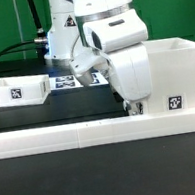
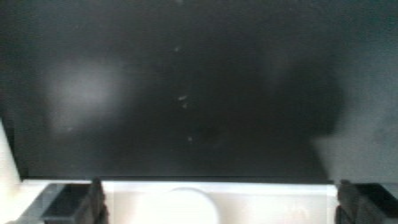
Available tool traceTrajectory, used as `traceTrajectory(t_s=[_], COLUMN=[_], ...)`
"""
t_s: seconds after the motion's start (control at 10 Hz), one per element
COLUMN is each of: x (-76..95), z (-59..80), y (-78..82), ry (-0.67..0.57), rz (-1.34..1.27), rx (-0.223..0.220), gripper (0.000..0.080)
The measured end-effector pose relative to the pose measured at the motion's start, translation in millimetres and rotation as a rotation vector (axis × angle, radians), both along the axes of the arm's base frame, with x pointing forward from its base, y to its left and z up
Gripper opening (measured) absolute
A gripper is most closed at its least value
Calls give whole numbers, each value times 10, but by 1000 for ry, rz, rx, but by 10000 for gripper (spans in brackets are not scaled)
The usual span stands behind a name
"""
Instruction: Assemble drawer
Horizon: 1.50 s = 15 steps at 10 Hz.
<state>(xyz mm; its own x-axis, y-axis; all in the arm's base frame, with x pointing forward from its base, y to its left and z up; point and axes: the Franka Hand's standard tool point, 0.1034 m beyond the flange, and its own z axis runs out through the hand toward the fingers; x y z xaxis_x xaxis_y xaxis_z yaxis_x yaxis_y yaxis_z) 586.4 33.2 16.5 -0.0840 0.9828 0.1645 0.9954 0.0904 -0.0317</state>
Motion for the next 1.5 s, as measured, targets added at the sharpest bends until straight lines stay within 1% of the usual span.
traceTrajectory(t_s=[0.1, 0.2, 0.4, 0.5, 0.6, 0.7, 0.9, 1.2, 1.3, 1.5], x=[20, 56, 48, 46, -6, -101, -393, -858, -908, -895], z=[3, 2, 0, 51, 109, 157, 254, 359, 343, 331], y=[-30, -122, -393, -548, -678, -752, -984, -1213, -1229, -1221], ry=[27, 23, 14, 2, 1, -5, -16, -14, -3, 2], rz=[32, 71, 69, 71, 51, 35, -18, -99, -120, -150], rx=[-1, -1, -6, -9, -14, -20, -28, -50, -50, -49], gripper=[649, 649, 649, 649, 649, 649, 649, 649, 649, 649])
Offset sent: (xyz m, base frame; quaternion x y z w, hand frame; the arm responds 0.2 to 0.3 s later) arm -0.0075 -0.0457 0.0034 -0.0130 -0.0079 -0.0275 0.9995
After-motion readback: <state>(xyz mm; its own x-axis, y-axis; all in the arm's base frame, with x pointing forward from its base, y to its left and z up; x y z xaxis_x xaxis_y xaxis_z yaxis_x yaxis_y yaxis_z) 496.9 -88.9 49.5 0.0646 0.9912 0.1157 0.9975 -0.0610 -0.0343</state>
